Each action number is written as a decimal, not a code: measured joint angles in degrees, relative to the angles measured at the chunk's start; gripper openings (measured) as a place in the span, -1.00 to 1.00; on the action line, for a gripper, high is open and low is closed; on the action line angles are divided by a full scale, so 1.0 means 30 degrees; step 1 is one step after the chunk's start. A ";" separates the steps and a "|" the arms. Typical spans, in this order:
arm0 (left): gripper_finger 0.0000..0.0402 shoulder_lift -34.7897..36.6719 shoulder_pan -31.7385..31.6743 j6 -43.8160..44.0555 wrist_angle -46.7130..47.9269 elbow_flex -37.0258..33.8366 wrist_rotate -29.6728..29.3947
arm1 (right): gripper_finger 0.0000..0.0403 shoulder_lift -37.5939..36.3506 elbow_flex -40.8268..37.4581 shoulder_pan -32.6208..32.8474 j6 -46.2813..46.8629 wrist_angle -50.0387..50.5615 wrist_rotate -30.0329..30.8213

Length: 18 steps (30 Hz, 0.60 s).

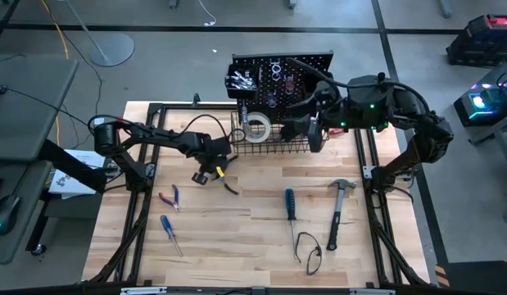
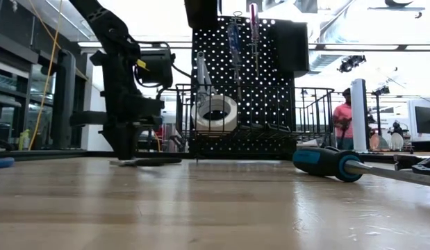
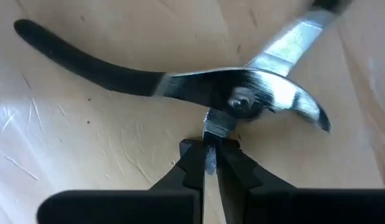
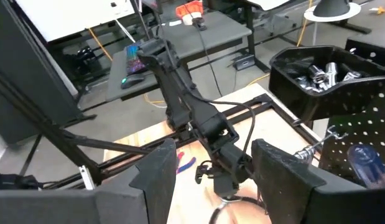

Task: Hang tools onto peg board
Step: Put the black plier in the right black bin on the pegboard

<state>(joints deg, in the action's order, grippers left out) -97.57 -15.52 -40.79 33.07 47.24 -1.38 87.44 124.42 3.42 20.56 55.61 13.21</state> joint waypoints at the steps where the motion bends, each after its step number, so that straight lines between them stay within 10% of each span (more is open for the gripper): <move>1: -0.93 0.0086 0.0064 0.0420 0.0033 -0.0019 -0.0035 | -0.02 0.0001 0.0000 0.0000 0.0000 0.0000 -0.0013; 18: -0.99 0.4133 0.0732 0.5237 0.2854 -0.0297 0.0734 | -0.02 0.0001 0.0000 0.0044 -0.0510 -0.0051 -0.0057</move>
<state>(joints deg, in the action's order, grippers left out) -85.17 -13.32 -25.08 41.63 46.35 0.82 87.44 124.42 3.55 19.03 55.46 13.04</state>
